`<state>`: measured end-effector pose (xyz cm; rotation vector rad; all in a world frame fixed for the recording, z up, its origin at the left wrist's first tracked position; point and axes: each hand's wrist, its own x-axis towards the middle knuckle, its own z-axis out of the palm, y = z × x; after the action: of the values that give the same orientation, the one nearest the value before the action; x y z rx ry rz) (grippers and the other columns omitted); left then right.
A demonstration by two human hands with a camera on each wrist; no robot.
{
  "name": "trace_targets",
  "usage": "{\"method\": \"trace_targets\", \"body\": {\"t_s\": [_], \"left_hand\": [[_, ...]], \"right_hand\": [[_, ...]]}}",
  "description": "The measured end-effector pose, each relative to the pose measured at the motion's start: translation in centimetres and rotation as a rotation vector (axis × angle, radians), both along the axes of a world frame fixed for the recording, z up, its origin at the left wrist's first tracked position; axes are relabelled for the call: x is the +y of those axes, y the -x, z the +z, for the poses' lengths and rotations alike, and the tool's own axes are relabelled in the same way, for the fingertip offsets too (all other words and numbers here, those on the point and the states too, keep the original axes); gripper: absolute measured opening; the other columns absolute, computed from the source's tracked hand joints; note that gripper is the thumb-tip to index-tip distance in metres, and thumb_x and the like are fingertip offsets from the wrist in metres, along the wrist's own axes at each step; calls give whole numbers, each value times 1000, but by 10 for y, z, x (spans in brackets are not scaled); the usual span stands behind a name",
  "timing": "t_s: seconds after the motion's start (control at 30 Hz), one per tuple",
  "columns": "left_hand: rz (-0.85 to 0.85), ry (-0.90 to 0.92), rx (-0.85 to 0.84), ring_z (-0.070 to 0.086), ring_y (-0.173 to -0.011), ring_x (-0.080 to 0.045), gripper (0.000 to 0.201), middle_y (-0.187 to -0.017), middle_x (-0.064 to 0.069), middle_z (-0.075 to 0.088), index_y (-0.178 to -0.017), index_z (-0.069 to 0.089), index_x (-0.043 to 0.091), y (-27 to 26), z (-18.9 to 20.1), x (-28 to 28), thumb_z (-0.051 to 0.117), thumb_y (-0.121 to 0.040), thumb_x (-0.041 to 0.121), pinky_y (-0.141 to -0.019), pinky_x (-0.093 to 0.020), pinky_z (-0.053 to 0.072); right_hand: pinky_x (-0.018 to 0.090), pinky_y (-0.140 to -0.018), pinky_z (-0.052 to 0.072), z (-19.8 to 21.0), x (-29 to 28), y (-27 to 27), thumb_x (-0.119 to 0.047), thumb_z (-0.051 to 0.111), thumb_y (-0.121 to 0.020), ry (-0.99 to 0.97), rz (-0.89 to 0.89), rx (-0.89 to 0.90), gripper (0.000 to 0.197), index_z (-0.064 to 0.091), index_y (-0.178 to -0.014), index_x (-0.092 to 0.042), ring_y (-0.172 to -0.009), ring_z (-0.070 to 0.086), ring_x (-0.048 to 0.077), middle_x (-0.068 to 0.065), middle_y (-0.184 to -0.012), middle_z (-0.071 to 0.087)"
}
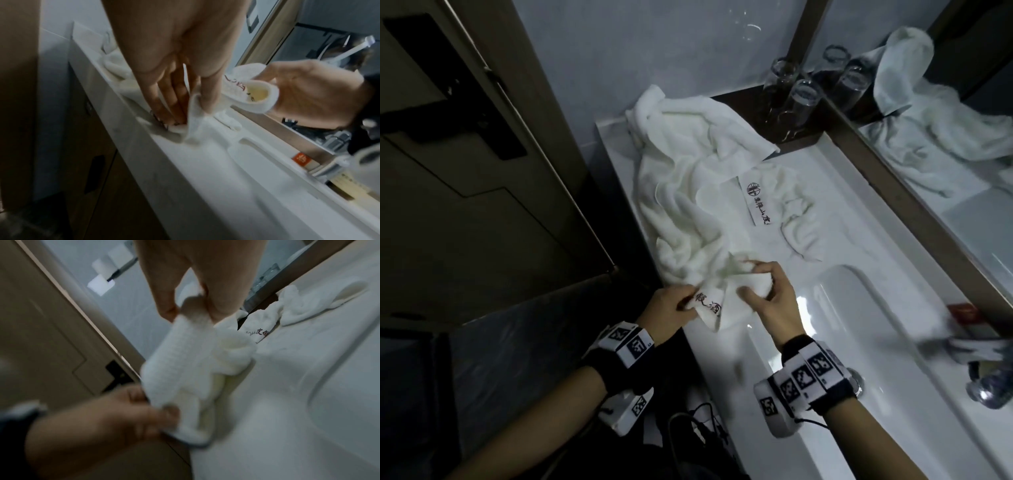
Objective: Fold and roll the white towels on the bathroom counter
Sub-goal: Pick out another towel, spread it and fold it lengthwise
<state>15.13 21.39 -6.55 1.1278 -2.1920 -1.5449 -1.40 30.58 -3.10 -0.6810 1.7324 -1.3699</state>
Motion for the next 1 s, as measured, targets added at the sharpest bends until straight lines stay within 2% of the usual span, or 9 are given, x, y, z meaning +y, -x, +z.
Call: {"method": "trace_targets", "body": {"t_s": [0.07, 0.17, 0.3, 0.47, 0.57, 0.63, 0.7, 0.83, 1.0], "left_hand": [[-43, -128, 36, 57, -92, -11, 34, -99, -3, 64, -114, 62, 3, -5, -3, 7, 65, -80, -2, -74, -1, 41], [-131, -229, 31, 54, -103, -11, 46, -115, 1, 56, -128, 51, 14, 3, -4, 16, 59, -85, -1, -82, -1, 41], [-338, -179, -95, 44, -118, -11, 50, -135, 1, 42, -136, 40, 13, 29, 0, 18, 49, -88, 0, -96, -14, 36], [-275, -195, -100, 61, -91, -23, 25, -103, -16, 65, -107, 62, -4, 25, 7, -29, 46, -89, -9, -85, -26, 49], [-110, -162, -86, 62, -64, -16, 29, -77, -7, 65, -92, 64, 5, 29, 17, -79, 42, -85, -12, -65, -20, 51], [-88, -68, -81, 59, -55, -8, 32, -75, -2, 65, -86, 64, 13, 41, 26, -115, 41, -85, -10, -56, -17, 48], [-66, 39, -67, 59, -62, -13, 29, -81, -6, 65, -87, 64, 12, 59, 33, -149, 43, -85, -9, -56, -15, 46], [-100, 335, -181, 59, -94, -27, 22, -110, -18, 57, -104, 62, 3, 96, 37, -213, 52, -85, 1, -77, -14, 38], [-115, 271, -651, 16, -134, -42, 76, -146, -17, 10, -134, 28, 14, 142, 25, -246, 64, -76, 48, -105, -59, 29]], "right_hand": [[31, -69, 50, 4, -3, 5, 7, 66, -76, 26, -129, -12, 44, 44, -99, -23, -86, 56, 21, 7, -107, 53], [42, -89, 48, 9, -8, 11, 9, 59, -80, 33, -174, -243, 48, 44, -119, -15, -101, 56, 29, 17, -115, 53], [33, -78, 51, 11, -6, 13, 3, 56, -84, -65, 67, -190, 19, 61, -102, -2, -91, 62, 27, 15, -93, 66], [9, -63, 42, -2, -7, 38, -12, 64, -80, -291, 184, 190, 28, 59, -106, -22, -91, 59, 12, -4, -96, 66], [6, -59, 39, -9, -16, 51, -17, 66, -81, -352, 161, 233, 31, 58, -110, -21, -89, 58, 12, -5, -94, 64], [13, -71, 42, -10, -31, 56, -20, 68, -82, -354, 151, 274, 33, 59, -114, -17, -94, 55, 14, -4, -99, 62], [18, -86, 35, -10, -53, 59, -23, 68, -83, -341, 138, 354, 43, 55, -123, -11, -105, 50, 14, 2, -113, 56], [20, -88, 33, -12, -105, 48, -29, 62, -88, -369, 166, 417, 44, 47, -126, -14, -110, 48, 21, 12, -126, 45], [49, -97, 42, -26, -159, 13, -61, 80, -49, -765, 180, 514, 107, 24, -130, -21, -123, 41, 27, 5, -136, 27]]}}
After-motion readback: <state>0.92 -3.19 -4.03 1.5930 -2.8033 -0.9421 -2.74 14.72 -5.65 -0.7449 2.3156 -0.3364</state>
